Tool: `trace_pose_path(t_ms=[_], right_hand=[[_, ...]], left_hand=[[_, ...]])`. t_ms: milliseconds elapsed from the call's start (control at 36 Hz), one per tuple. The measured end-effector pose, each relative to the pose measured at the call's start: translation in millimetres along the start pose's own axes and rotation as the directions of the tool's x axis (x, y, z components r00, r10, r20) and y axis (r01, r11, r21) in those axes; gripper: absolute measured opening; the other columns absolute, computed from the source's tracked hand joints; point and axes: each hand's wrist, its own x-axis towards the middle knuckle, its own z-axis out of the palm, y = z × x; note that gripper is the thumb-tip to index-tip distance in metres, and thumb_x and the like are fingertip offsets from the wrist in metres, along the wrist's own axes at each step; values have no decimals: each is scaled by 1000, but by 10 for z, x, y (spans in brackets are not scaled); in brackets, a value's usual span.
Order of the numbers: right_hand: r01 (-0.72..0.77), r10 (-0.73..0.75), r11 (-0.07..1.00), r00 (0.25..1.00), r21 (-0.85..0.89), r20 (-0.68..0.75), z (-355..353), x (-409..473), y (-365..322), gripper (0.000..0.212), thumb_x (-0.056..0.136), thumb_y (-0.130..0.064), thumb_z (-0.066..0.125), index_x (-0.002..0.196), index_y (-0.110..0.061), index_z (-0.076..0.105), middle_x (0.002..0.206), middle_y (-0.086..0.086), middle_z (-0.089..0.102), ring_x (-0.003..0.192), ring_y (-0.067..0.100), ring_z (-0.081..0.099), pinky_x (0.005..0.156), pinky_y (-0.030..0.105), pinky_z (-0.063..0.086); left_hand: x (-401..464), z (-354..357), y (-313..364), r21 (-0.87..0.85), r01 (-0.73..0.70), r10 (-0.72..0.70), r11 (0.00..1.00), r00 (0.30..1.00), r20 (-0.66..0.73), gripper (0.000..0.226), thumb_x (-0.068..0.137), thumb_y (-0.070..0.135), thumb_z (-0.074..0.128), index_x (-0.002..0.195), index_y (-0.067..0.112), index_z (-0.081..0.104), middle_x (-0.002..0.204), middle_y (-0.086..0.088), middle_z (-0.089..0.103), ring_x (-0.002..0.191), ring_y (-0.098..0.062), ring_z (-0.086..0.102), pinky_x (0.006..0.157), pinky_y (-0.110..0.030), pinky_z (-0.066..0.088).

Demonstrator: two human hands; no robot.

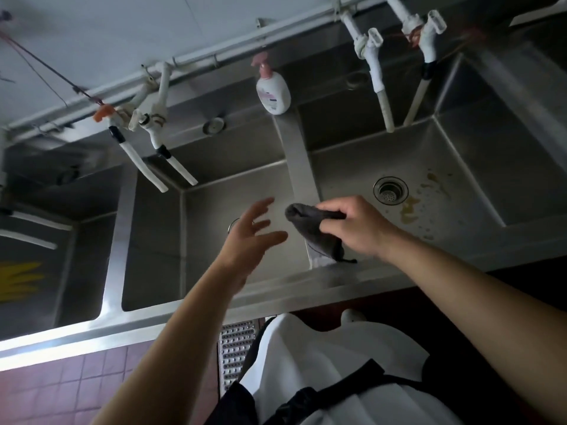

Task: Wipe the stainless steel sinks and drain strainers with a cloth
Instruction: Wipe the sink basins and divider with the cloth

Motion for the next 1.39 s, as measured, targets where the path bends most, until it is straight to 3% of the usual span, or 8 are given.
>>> trace_pose_path(t_ms=[83,167,389,639,833,1028,1250,1389], right_hand=[[15,-15,1000,974,2,224,-80,102,-202,23,78,-15,61,92,-20,78,85,5,73,84,20,68,74,25,49],[24,-44,997,959,71,280,-45,248,-380,31,78,-11,67,102,-29,78,98,-2,76,98,15,69,89,25,52],[-241,204,970,892,-44,-403,385,539,0,32,92,-29,67,123,-21,64,121,0,64,107,13,62,88,26,49],[-693,459,639,692,-334,-556,749,199,783,54,95,-44,57,140,-17,51,145,7,49,134,28,45,110,43,38],[-723,458,353,687,-595,-564,909,405,1128,58,101,-53,36,151,-23,36,160,8,27,149,31,18,117,55,18],[-699,198,431,690,-570,-696,1258,463,1461,41,102,-33,37,132,-13,57,136,11,58,131,32,48,109,53,30],[-746,300,412,653,-523,-696,1211,484,1452,59,99,-47,22,142,-18,49,156,8,40,146,27,31,115,51,22],[-757,319,435,636,-487,-703,1208,485,1428,61,96,-48,25,142,-16,51,154,11,42,145,29,33,115,50,24]], left_hand=[[71,-228,-44,75,-115,90,991,957,277,92,65,17,88,136,55,44,148,24,39,143,-5,30,114,-32,30],[133,-345,-59,-71,-128,146,989,871,469,73,71,14,83,134,38,57,139,9,58,132,-11,50,104,-27,44],[494,-514,-612,-430,222,-180,875,974,137,21,91,15,65,100,30,74,102,-3,75,105,-26,66,72,-38,58],[1138,-731,-1438,-566,474,-581,675,814,-11,28,98,18,55,126,25,51,125,-5,54,115,-29,54,80,-51,51],[1689,-289,-1897,-389,625,-650,677,755,84,44,100,14,51,143,22,44,116,-4,51,119,-31,52,103,-58,44],[2039,234,-2217,-308,748,-725,588,656,210,5,98,23,55,96,23,60,78,-1,53,67,-19,50,80,-43,48],[2266,609,-2107,-284,841,-775,461,537,334,47,95,56,49,126,21,53,129,-5,58,113,-28,55,108,-50,37],[2178,520,-1873,-315,800,-750,510,593,292,45,98,46,50,136,21,50,137,-9,54,124,-34,51,96,-62,44]])
